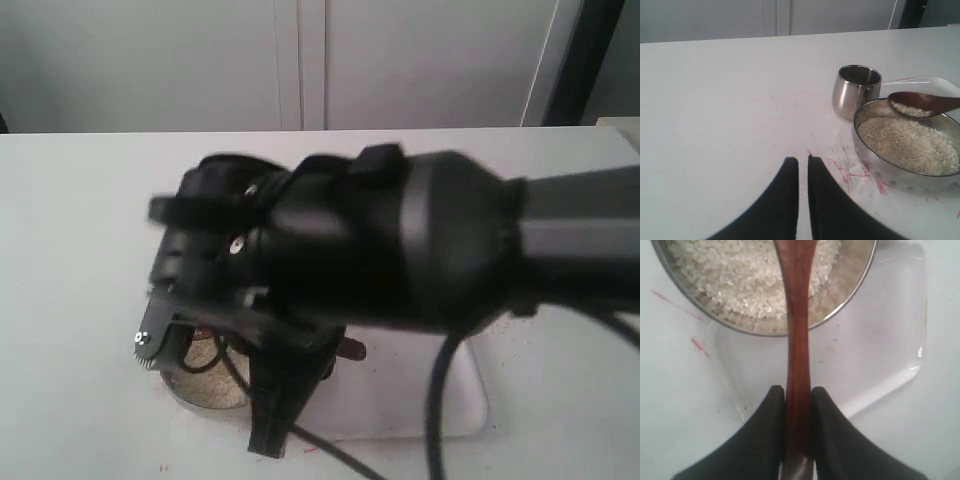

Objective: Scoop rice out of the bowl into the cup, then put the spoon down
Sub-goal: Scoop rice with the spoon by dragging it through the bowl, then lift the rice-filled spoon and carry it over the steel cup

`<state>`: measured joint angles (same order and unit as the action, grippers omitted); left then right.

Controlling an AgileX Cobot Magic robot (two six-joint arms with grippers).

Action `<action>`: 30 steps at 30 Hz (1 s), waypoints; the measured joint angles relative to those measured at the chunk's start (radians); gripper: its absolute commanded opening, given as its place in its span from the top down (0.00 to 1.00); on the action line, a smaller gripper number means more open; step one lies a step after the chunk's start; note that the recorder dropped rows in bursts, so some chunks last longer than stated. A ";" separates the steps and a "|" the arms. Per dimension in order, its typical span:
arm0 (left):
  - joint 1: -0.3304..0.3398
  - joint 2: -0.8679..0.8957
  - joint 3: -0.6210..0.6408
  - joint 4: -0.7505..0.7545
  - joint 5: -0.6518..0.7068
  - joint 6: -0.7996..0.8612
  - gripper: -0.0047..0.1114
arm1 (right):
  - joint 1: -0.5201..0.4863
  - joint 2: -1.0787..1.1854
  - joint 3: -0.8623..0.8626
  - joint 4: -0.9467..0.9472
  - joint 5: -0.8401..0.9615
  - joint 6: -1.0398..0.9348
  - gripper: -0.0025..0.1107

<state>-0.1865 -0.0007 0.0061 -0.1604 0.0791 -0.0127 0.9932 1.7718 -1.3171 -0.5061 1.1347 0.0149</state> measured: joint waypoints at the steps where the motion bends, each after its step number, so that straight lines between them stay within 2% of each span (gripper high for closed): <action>1: 0.000 0.000 0.000 0.000 0.000 0.000 0.84 | -0.018 -0.022 -0.002 0.038 0.010 -0.015 0.98; 9: 0.000 0.000 0.000 0.000 0.000 0.000 0.84 | -0.126 -0.176 -0.002 0.201 0.079 -0.052 0.98; 20: 0.000 0.000 0.000 0.000 0.000 0.000 0.84 | -0.133 -0.237 -0.002 0.286 0.084 -0.052 0.98; 30: 0.000 0.000 0.000 0.000 0.000 0.000 0.84 | -0.133 -0.237 -0.002 0.290 0.084 -0.052 0.98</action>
<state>-0.1865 -0.0007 0.0061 -0.1604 0.0791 -0.0127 0.8597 1.5346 -1.3188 -0.2161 1.2183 -0.0373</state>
